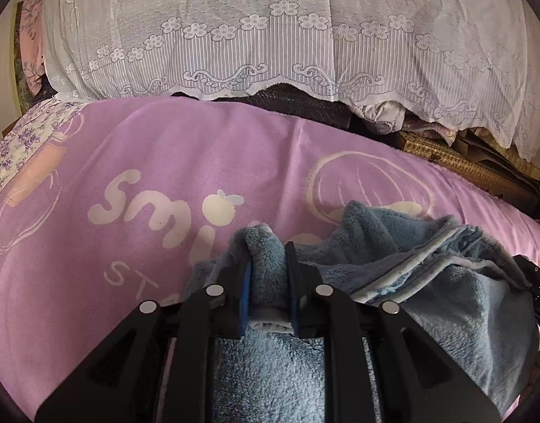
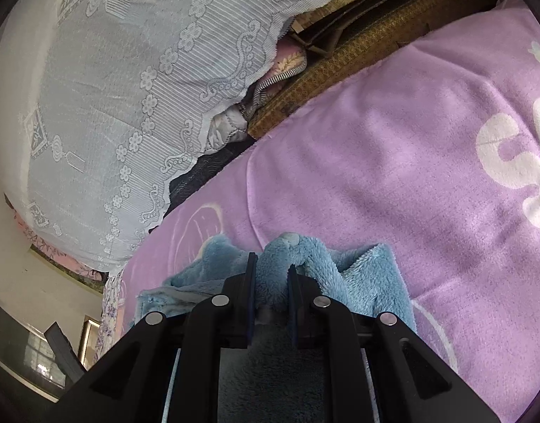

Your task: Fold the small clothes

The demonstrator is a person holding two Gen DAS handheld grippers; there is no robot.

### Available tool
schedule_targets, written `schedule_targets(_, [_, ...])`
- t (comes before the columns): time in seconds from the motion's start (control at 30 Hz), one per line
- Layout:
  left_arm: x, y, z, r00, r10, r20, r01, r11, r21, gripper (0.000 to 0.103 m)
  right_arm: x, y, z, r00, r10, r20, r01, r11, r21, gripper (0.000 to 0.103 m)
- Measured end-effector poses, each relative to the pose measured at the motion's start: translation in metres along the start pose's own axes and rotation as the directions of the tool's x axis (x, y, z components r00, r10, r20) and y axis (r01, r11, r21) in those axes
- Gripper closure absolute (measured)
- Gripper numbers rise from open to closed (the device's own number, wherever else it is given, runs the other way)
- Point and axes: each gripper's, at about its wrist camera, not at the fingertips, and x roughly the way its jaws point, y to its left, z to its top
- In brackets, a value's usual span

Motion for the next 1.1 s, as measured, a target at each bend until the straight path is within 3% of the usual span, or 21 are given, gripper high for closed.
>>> schedule_targets(0.23, [0.006,0.001,-0.002,1.000,0.016,-0.012,-0.016,1.000,0.016,0.083,0.009,-0.003,-0.004,0.999,-0.033,-0.001,0.033,0.999,-0.021,0.088])
schedule_targets(0.37, [-0.001,0.003,0.001,1.000,0.007,-0.025,-0.007,1.000,0.006,0.079,0.007,-0.003,-0.003,1.000,-0.019,-0.005,0.019,1.000,-0.012,0.081])
schedule_targets(0.43, [-0.018,0.003,0.005,0.999,-0.040,-0.007,0.040,0.999,-0.006,0.065,-0.001,0.005,-0.002,1.000,-0.005,0.012,0.005,1.000,-0.025,0.075])
schedule_targets(0.5, [-0.042,0.005,0.012,0.995,-0.068,0.067,0.071,0.997,-0.031,0.029,-0.016,0.020,0.000,0.998,0.017,0.054,-0.013,0.997,-0.071,0.065])
schedule_targets(0.57, [-0.069,0.006,0.017,0.984,-0.079,0.163,0.087,0.995,-0.039,0.026,-0.031,0.037,0.000,0.994,0.032,0.104,-0.019,0.992,-0.128,0.056])
schedule_targets(0.63, [-0.082,0.001,0.021,0.976,-0.113,0.188,0.118,0.993,-0.013,0.025,-0.044,0.052,-0.001,0.987,0.041,0.157,-0.012,0.983,-0.181,0.046])
schedule_targets(0.77, [-0.071,-0.020,0.013,0.983,-0.106,0.149,0.096,0.993,0.069,0.025,-0.051,0.077,-0.008,0.978,0.012,0.210,0.050,0.956,-0.288,0.048])
schedule_targets(0.87, [-0.045,-0.033,0.001,0.995,-0.062,0.080,0.052,0.991,0.122,0.025,-0.034,0.093,-0.020,0.987,-0.018,0.161,0.080,0.920,-0.384,0.070])
schedule_targets(0.93, [-0.025,-0.038,-0.008,0.999,0.008,0.049,-0.016,0.987,0.157,0.025,-0.012,0.096,-0.029,0.993,-0.050,0.108,0.093,0.897,-0.432,0.076])
schedule_targets(1.03, [0.007,-0.033,-0.015,0.990,0.138,-0.018,-0.133,0.976,0.173,0.023,0.028,0.080,-0.038,0.976,-0.213,0.049,0.210,0.850,-0.483,0.081])
schedule_targets(1.07, [0.017,-0.026,-0.015,0.989,0.139,-0.058,-0.129,0.980,0.149,0.019,0.044,0.065,-0.038,0.961,-0.276,0.022,0.252,0.840,-0.481,0.084])
schedule_targets(1.1, [0.020,-0.020,-0.014,0.988,0.131,-0.076,-0.122,0.985,0.119,0.012,0.053,0.054,-0.037,0.964,-0.266,-0.006,0.233,0.853,-0.466,0.085])
